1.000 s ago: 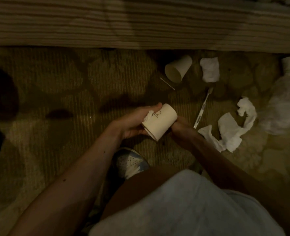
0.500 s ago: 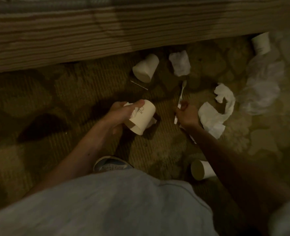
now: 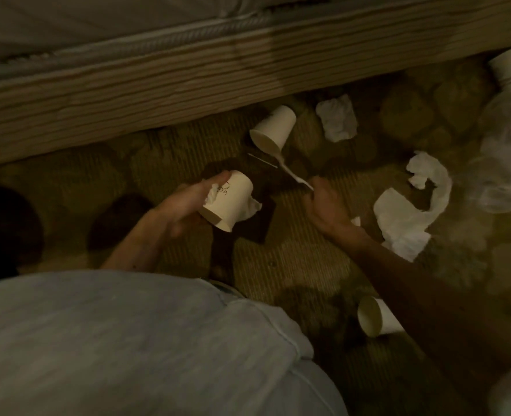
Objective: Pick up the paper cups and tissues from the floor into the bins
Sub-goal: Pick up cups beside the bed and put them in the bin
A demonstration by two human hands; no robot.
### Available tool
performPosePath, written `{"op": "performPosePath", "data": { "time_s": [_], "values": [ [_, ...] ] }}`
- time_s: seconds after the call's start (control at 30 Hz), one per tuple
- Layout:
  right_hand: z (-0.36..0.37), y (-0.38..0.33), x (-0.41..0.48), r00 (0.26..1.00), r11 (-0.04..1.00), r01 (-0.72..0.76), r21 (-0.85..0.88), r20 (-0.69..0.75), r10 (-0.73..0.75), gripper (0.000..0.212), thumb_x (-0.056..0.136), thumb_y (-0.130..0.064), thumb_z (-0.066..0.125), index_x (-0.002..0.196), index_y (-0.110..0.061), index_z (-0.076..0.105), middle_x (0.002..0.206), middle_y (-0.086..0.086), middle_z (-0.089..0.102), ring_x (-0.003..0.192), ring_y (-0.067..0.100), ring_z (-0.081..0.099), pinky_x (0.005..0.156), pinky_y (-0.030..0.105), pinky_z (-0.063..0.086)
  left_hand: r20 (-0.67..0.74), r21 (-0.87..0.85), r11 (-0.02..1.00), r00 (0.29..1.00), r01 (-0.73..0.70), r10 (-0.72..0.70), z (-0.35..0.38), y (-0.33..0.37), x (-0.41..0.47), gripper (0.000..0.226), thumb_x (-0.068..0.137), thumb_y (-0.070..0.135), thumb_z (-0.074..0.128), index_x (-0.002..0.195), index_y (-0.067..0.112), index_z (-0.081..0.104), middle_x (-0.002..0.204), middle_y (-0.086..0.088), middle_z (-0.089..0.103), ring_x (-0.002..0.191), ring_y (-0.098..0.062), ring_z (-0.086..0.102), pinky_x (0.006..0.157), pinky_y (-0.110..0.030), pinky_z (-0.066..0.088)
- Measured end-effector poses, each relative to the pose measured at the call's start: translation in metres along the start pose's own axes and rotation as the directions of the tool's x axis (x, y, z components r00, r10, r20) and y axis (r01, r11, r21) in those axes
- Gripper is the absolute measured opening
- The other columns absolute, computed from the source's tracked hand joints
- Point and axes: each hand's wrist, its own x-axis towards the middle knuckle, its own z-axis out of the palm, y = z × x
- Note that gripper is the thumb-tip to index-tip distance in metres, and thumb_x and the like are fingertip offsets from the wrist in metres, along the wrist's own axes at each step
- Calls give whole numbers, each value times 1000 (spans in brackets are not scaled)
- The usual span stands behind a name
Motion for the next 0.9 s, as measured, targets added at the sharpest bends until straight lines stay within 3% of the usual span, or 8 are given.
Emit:
{"op": "performPosePath", "data": {
  "time_s": [0.07, 0.2, 0.33, 0.43, 0.5, 0.63, 0.73, 0.9],
  "values": [
    [2, -19, 13, 992, 990, 122, -72, 25, -121, 23, 97, -18, 47, 114, -3, 54, 108, 18, 59, 95, 31, 58, 74, 34, 41, 21, -6, 999, 999, -32, 32, -9, 6, -4, 75, 66, 55, 66, 129, 15, 60, 124, -10, 65, 105, -23, 63, 82, -37, 51],
    [10, -54, 43, 977, 939, 214, -268, 78, -200, 38, 99, -25, 47, 133, -8, 48, 111, 17, 64, 96, 35, 62, 69, 35, 40, 51, -53, 996, 996, -67, 70, -27, 11, -11, 55, 73, 54, 59, 114, 18, 64, 98, -3, 71, 83, -15, 68, 73, -33, 53],
    [20, -66, 59, 990, 950, 136, -282, 83, -117, 31, 100, -14, 40, 129, -6, 50, 119, 22, 60, 105, 39, 59, 83, 43, 45, 64, -76, 995, 995, -67, 72, -38, 7, -13, 58, 75, 54, 59, 120, 17, 62, 100, -4, 71, 88, -18, 69, 75, -36, 54],
    [29, -74, 66, 989, 941, 145, -306, 24, -145, 28, 98, -10, 47, 123, 0, 55, 113, 23, 63, 101, 37, 62, 82, 40, 47, 76, -49, 997, 995, -65, 68, -47, 9, -10, 58, 72, 55, 61, 116, 17, 63, 94, -3, 72, 81, -15, 70, 67, -32, 55],
    [35, -76, 68, 972, 911, 222, -349, 4, -235, 28, 92, -8, 60, 118, 3, 60, 107, 22, 66, 92, 32, 66, 75, 35, 51, 83, 30, 998, 995, -60, 58, -56, 18, -4, 62, 71, 56, 61, 119, 17, 62, 94, -3, 72, 79, -15, 70, 65, -31, 56],
    [31, -88, 61, 913, 963, 196, -186, 392, -110, 38, 98, -24, 50, 132, -9, 51, 124, 16, 57, 105, 31, 58, 79, 35, 46, 140, 259, 963, 990, -68, 32, -64, 38, 0, 65, 68, 58, 64, 120, 19, 62, 107, -6, 70, 91, -18, 69, 70, -31, 54],
    [19, -104, 45, 889, 980, 175, -93, 443, -117, 37, 98, -33, 50, 127, -10, 56, 108, 12, 63, 90, 24, 61, 72, 34, 51, 99, 480, 870, 992, -114, 75, -64, 47, -2, 47, 70, 56, 70, 105, 25, 62, 109, -4, 68, 97, -18, 66, 76, -32, 52],
    [-34, -145, 22, 867, 988, 127, 90, 473, -155, 14, 96, -27, 57, 91, -15, 64, 76, 0, 63, 69, 16, 62, 57, 27, 48, 115, 754, 642, 990, -138, 78, -57, 71, -25, 51, 80, 46, 75, 119, 15, 65, 110, -1, 68, 99, -19, 65, 91, -40, 55]
  ]
}}
